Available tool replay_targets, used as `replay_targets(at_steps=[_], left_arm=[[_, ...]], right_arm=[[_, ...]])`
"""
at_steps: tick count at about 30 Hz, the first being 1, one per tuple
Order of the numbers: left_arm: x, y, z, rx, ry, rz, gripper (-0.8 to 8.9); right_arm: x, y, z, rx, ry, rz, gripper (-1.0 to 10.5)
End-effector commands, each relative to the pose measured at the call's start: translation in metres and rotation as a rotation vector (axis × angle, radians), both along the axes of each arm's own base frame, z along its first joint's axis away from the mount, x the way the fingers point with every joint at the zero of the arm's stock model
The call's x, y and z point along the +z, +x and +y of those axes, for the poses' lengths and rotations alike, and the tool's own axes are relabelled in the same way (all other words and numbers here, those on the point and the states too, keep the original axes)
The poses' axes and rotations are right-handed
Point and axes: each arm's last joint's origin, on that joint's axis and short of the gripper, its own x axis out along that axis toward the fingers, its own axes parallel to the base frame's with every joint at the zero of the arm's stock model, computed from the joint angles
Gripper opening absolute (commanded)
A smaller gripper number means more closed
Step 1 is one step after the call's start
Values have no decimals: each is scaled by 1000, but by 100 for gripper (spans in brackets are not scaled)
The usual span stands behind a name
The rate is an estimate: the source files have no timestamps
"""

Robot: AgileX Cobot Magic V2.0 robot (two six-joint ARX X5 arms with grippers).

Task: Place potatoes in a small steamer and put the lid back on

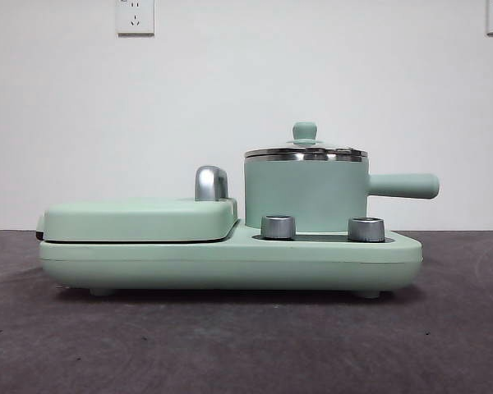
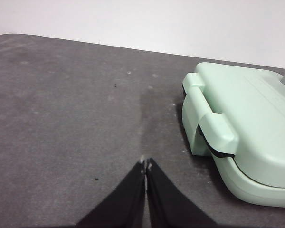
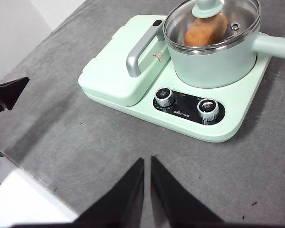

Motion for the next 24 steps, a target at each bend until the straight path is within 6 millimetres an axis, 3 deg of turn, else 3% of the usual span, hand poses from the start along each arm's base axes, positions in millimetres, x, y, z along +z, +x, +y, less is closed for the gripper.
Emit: replay_targets(at_steps=[1, 24], left_arm=[[-7, 1, 0, 6, 8, 25, 6], [-7, 1, 0, 6, 8, 25, 6]], right_arm=[[2, 0, 1, 1, 12, -4, 21], [4, -4, -6, -56, 30, -70, 20]])
